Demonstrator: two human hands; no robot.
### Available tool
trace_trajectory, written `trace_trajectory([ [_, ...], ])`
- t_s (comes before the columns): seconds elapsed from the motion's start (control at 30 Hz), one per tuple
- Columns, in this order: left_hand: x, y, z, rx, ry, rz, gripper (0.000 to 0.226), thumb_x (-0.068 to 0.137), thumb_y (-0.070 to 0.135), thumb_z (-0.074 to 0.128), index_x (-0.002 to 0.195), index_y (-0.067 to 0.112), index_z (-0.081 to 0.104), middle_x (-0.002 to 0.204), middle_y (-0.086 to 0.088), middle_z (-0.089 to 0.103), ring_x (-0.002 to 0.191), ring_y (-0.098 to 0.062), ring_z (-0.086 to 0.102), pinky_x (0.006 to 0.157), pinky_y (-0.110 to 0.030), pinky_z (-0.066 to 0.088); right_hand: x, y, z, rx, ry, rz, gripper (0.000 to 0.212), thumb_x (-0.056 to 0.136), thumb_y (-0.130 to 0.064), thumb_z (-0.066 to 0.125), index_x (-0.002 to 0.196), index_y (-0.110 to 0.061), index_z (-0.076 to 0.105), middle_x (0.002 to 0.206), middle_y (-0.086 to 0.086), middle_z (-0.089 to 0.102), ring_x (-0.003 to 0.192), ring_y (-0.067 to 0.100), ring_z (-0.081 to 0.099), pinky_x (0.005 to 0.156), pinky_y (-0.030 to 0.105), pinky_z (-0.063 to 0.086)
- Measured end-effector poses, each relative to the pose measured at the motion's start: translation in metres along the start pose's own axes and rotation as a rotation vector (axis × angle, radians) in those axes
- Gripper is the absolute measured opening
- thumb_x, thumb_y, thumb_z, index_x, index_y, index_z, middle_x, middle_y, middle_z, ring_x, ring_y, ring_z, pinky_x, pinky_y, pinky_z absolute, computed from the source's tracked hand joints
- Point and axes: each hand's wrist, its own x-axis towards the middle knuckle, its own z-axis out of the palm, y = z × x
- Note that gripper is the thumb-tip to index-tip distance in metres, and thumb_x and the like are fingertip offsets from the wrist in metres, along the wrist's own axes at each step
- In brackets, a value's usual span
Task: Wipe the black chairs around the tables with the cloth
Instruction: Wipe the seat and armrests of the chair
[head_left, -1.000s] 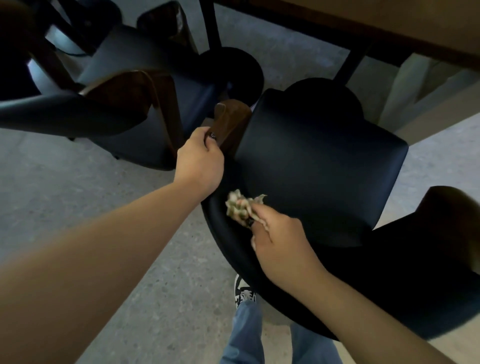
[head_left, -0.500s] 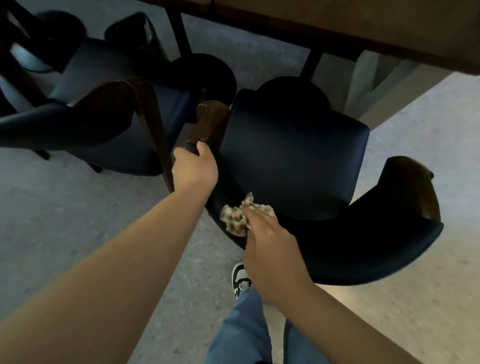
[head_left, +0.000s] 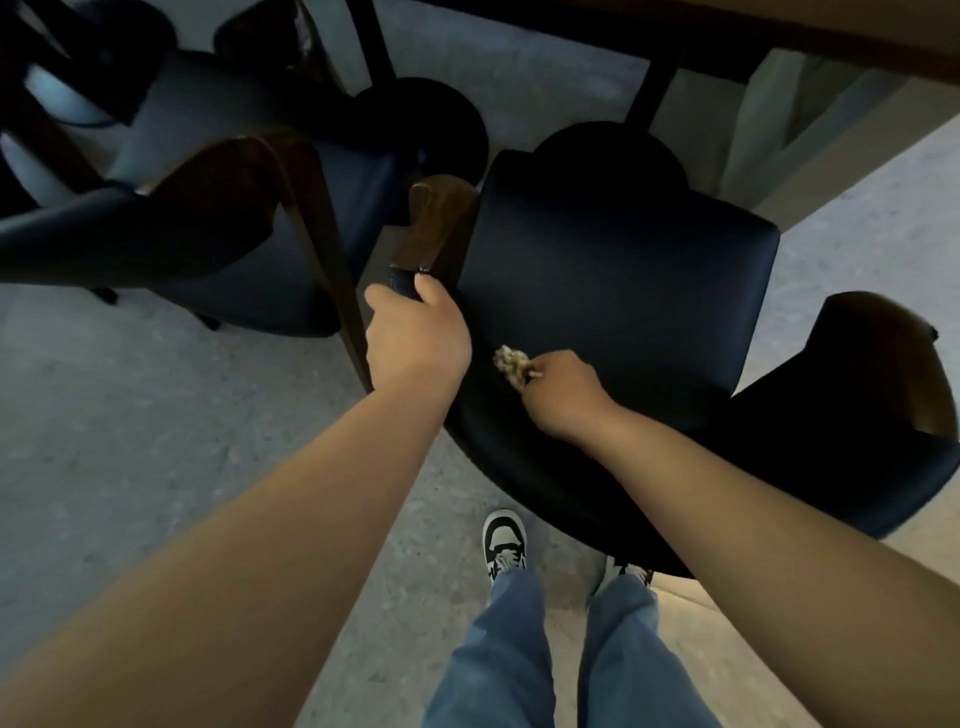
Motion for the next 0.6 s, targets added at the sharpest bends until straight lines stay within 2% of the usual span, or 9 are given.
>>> trace_trajectory([
  [0.1, -0.001, 0.000, 0.000, 0.012, 0.004, 0.007, 0.028, 0.100, 0.046, 0.036, 0.111, 0.020, 0.037, 0.075, 0.009, 0.035, 0.062, -0.007, 0.039, 0.047, -0.025, 0.026, 0.030, 0.004, 0.008, 0.001, -0.007, 0.048, 0.024, 0.090, -0.018, 0.052, 0.105, -0.005, 0.066, 0.104, 0.016, 0.065, 0.090, 0.029, 0.061, 0.069, 0.027, 0.041],
  [0.2, -0.003, 0.001, 0.000, 0.008, 0.001, 0.024, 0.031, 0.101, 0.045, 0.036, 0.115, 0.017, 0.040, 0.076, 0.009, 0.037, 0.062, -0.007, 0.041, 0.047, -0.024, 0.027, 0.055, 0.006, 0.013, -0.034, -0.018, 0.085, 0.031, 0.094, -0.022, 0.049, 0.112, 0.000, 0.062, 0.111, 0.018, 0.063, 0.101, 0.033, 0.061, 0.072, 0.028, 0.041],
  [0.23, -0.003, 0.001, 0.000, 0.004, 0.001, 0.029, 0.034, 0.101, 0.045, 0.036, 0.118, 0.016, 0.042, 0.076, 0.009, 0.037, 0.063, -0.007, 0.041, 0.047, -0.024, 0.027, 0.062, 0.006, 0.014, -0.029, -0.042, 0.102, 0.031, 0.095, -0.021, 0.047, 0.112, 0.001, 0.061, 0.107, 0.017, 0.063, 0.099, 0.033, 0.062, 0.072, 0.029, 0.042],
  [0.33, -0.004, 0.001, -0.001, -0.006, 0.003, 0.039, 0.039, 0.101, 0.044, 0.036, 0.125, 0.015, 0.043, 0.076, 0.009, 0.038, 0.062, -0.007, 0.041, 0.047, -0.024, 0.027, 0.072, 0.008, 0.016, 0.046, -0.109, 0.157, 0.032, 0.097, -0.022, 0.039, 0.105, 0.000, 0.061, 0.081, 0.011, 0.060, 0.071, 0.024, 0.059, 0.064, 0.029, 0.045],
  [0.37, -0.004, 0.001, -0.001, -0.009, 0.002, 0.041, 0.039, 0.101, 0.044, 0.036, 0.125, 0.015, 0.043, 0.076, 0.010, 0.038, 0.062, -0.006, 0.041, 0.047, -0.023, 0.027, 0.072, 0.009, 0.015, 0.078, -0.119, 0.174, 0.032, 0.097, -0.025, 0.039, 0.101, -0.002, 0.061, 0.078, 0.011, 0.060, 0.066, 0.022, 0.058, 0.060, 0.028, 0.045],
  [0.47, -0.004, 0.002, -0.001, -0.014, 0.003, 0.039, 0.038, 0.101, 0.044, 0.036, 0.125, 0.015, 0.042, 0.075, 0.010, 0.036, 0.062, -0.006, 0.040, 0.047, -0.023, 0.027, 0.068, 0.015, 0.010, 0.097, -0.134, 0.179, 0.032, 0.097, -0.031, 0.042, 0.098, -0.006, 0.063, 0.079, 0.009, 0.061, 0.066, 0.021, 0.057, 0.054, 0.025, 0.040],
  [0.6, -0.003, 0.003, -0.003, -0.024, -0.011, 0.033, 0.042, 0.100, 0.045, 0.035, 0.127, 0.014, 0.040, 0.074, 0.009, 0.032, 0.062, -0.008, 0.038, 0.053, -0.028, 0.032, 0.054, 0.017, -0.001, 0.076, -0.132, 0.126, 0.024, 0.095, -0.021, 0.045, 0.091, -0.008, 0.064, 0.071, 0.008, 0.057, 0.059, 0.018, 0.052, 0.051, 0.023, 0.039],
])
